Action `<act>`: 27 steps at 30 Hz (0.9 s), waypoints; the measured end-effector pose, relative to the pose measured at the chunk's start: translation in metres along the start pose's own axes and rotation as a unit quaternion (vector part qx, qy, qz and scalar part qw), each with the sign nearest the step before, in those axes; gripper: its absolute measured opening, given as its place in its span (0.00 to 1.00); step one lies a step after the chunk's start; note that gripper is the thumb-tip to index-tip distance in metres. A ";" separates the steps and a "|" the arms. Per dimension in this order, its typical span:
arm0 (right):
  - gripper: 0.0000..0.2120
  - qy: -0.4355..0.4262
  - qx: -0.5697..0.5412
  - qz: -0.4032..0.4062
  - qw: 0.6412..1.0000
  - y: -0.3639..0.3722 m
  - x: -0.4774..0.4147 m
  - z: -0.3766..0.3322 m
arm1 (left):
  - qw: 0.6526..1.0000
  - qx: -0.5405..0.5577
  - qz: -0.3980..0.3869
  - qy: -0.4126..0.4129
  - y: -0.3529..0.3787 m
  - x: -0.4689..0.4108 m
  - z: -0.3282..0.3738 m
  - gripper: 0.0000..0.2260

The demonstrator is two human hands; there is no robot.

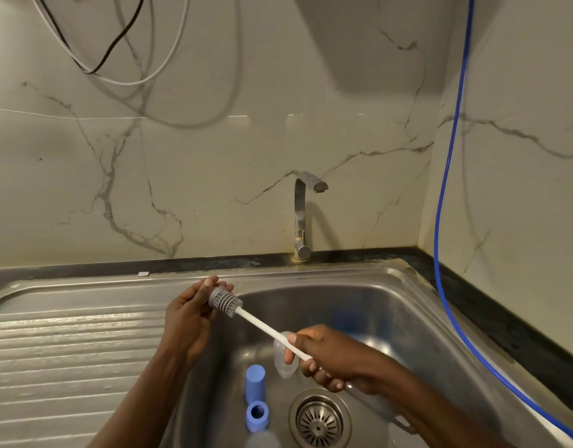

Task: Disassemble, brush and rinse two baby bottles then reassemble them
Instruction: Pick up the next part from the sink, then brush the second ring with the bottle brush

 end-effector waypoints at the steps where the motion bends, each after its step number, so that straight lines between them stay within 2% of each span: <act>1: 0.16 0.019 -0.058 -0.028 0.998 -0.002 0.001 -0.002 | 1.000 0.018 -0.005 -0.005 0.001 0.000 0.000 0.08; 5: 0.14 0.072 -0.212 -0.108 0.969 -0.012 0.002 -0.007 | 0.993 0.111 -0.018 -0.039 0.006 -0.002 0.003 0.07; 8: 0.14 0.083 -0.214 -0.144 0.963 -0.018 0.005 -0.005 | 0.984 0.170 -0.023 -0.043 -0.004 -0.004 0.009 0.07; 10: 0.14 0.085 -0.198 -0.140 0.966 -0.022 0.007 -0.001 | 0.988 0.154 -0.008 -0.014 -0.019 -0.005 0.014 0.07; 15: 0.15 0.054 -0.163 0.032 0.985 -0.029 -0.001 0.013 | 1.000 -0.016 -0.022 0.004 -0.018 -0.009 0.003 0.16; 17: 0.15 0.008 -0.035 0.130 0.991 -0.033 -0.008 0.019 | 0.994 -0.106 -0.025 0.021 -0.012 -0.008 0.001 0.14; 18: 0.15 -0.008 0.052 0.179 0.982 -0.037 -0.012 0.024 | 0.983 -0.176 -0.026 0.036 -0.010 -0.008 0.000 0.11; 20: 0.15 -0.033 0.156 0.228 0.961 -0.043 -0.015 0.032 | 0.939 -0.337 -0.047 0.051 -0.006 -0.007 -0.005 0.05; 22: 0.15 -0.049 0.157 0.230 0.959 -0.048 -0.015 0.040 | 0.868 -0.487 -0.088 0.034 -0.002 -0.005 -0.015 0.04; 24: 0.14 -0.055 0.150 0.228 0.960 -0.050 -0.014 0.043 | 0.783 -0.606 -0.140 -0.004 0.003 -0.004 -0.025 0.04; 26: 0.14 -0.061 0.153 0.233 0.959 -0.051 -0.013 0.042 | 0.709 -0.686 -0.162 -0.033 0.005 -0.001 -0.033 0.07; 27: 0.14 -0.063 0.151 0.236 0.958 -0.052 -0.014 0.042 | 0.683 -0.712 -0.160 -0.038 0.007 0.001 -0.037 0.07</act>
Point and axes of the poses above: each hand's wrist, its own x-axis away from the middle knuckle, its own y-axis out of the palm, z = x × y, the point moved 1 cm from there along -x, towards the middle knuckle, and after that the axes turned 12 degrees about -y, right-handed, at the moved point
